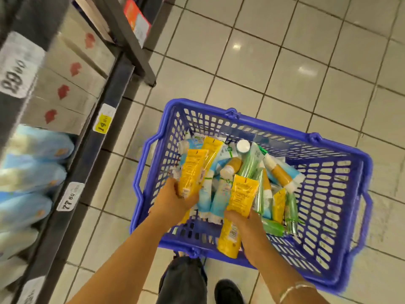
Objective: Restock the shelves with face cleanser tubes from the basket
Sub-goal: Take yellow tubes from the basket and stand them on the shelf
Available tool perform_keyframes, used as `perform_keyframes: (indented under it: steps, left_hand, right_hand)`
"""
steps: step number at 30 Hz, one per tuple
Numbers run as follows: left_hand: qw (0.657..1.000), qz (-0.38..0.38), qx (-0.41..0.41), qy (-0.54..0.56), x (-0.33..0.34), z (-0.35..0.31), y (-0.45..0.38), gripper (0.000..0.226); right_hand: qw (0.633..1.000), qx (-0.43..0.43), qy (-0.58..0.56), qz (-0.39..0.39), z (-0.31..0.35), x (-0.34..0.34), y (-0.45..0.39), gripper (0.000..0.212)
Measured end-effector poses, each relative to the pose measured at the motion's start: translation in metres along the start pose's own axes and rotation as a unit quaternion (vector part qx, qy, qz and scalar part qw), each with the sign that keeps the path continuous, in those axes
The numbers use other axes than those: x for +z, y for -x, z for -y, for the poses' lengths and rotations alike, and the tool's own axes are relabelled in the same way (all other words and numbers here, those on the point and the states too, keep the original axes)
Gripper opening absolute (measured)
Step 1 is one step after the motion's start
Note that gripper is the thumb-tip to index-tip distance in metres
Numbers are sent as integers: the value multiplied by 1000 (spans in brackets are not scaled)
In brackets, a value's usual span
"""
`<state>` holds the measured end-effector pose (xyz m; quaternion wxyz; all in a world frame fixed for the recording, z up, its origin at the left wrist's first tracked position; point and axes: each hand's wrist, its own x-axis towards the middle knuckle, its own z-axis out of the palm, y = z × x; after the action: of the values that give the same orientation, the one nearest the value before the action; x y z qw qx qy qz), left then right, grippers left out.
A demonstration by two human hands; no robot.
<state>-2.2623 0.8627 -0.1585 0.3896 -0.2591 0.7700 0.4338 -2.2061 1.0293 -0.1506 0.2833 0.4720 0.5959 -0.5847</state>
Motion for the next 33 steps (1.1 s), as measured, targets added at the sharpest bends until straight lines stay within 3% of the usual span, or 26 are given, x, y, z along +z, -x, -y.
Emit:
perform_keyframes:
  steps: [3, 8, 13, 16, 23, 28, 33]
  left_hand:
    - [994, -8, 1, 107, -8, -5, 40, 38]
    - [975, -71, 7, 212, -27, -24, 116, 26]
    - [950, -132, 36, 280, -60, -50, 225, 20]
    - [931, -174, 57, 315, -84, -63, 297, 20]
    - [882, -250, 102, 385, -126, -49, 467, 21]
    - [818, -310, 124, 469, -154, -20, 565, 19]
    - [731, -306, 162, 588, -183, 23, 647, 24]
  right_hand:
    - [996, 40, -82, 14, 20, -8, 32, 15]
    - [980, 39, -168, 100, 64, -15, 101, 8]
    - [957, 22, -189, 217, 105, -28, 190, 56]
    - [947, -4, -181, 266, 122, -30, 254, 68]
    - [922, -26, -142, 359, 133, -17, 413, 55]
    - [893, -18, -77, 442, 127, 11, 522, 48]
    - [859, -43, 22, 510, 104, 51, 609, 33]
